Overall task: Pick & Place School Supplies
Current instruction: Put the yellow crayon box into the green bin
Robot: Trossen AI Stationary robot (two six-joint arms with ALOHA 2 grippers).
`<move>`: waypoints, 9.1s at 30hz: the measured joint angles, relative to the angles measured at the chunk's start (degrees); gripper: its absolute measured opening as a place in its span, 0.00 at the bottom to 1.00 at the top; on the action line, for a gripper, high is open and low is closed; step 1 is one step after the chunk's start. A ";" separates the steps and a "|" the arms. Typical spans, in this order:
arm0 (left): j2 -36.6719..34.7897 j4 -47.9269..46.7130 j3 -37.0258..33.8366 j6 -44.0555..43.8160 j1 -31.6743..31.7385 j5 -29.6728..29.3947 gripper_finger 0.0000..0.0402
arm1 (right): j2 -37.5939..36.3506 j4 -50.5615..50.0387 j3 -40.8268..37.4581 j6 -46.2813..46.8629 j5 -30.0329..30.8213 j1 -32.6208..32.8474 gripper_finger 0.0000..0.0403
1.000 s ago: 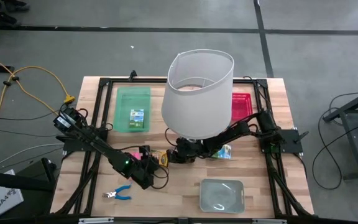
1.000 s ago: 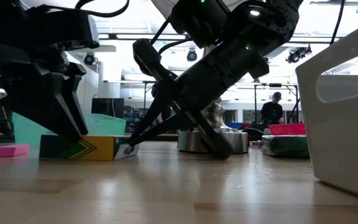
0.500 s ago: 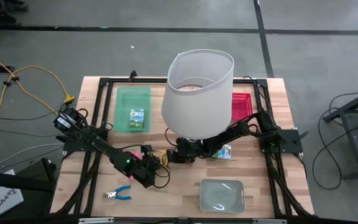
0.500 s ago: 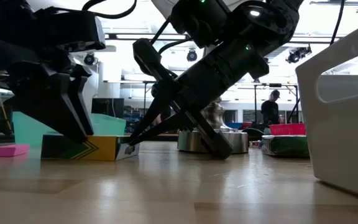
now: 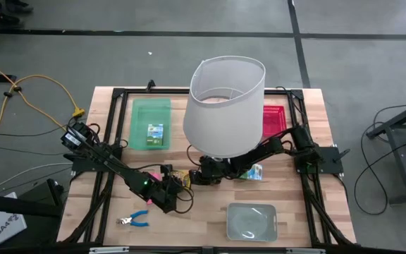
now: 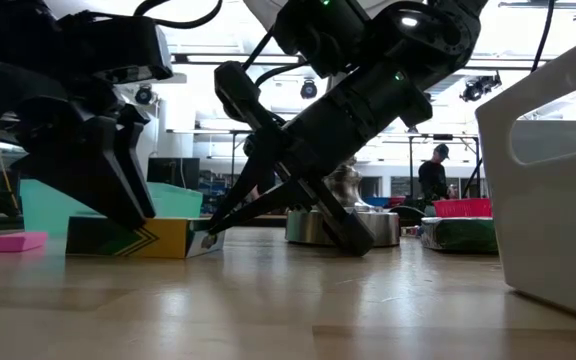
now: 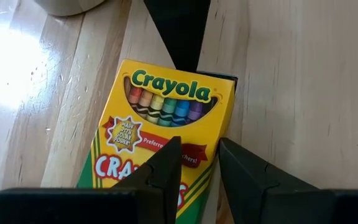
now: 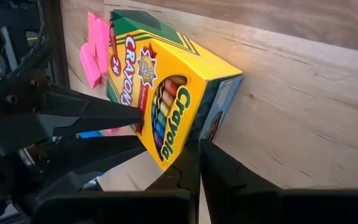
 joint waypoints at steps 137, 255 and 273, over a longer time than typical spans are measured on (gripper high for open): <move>-1.45 7.95 -0.02 5.16 2.90 0.59 0.25 | -3.66 -10.97 0.09 0.07 -0.67 -0.07 0.29; -6.96 8.83 -0.07 16.65 -4.79 1.08 0.34 | -14.40 -14.32 0.07 -30.59 -12.72 7.93 0.01; -6.97 19.08 -0.07 25.00 -1.77 13.06 0.34 | -14.40 -11.87 0.07 -37.28 -15.30 11.48 0.01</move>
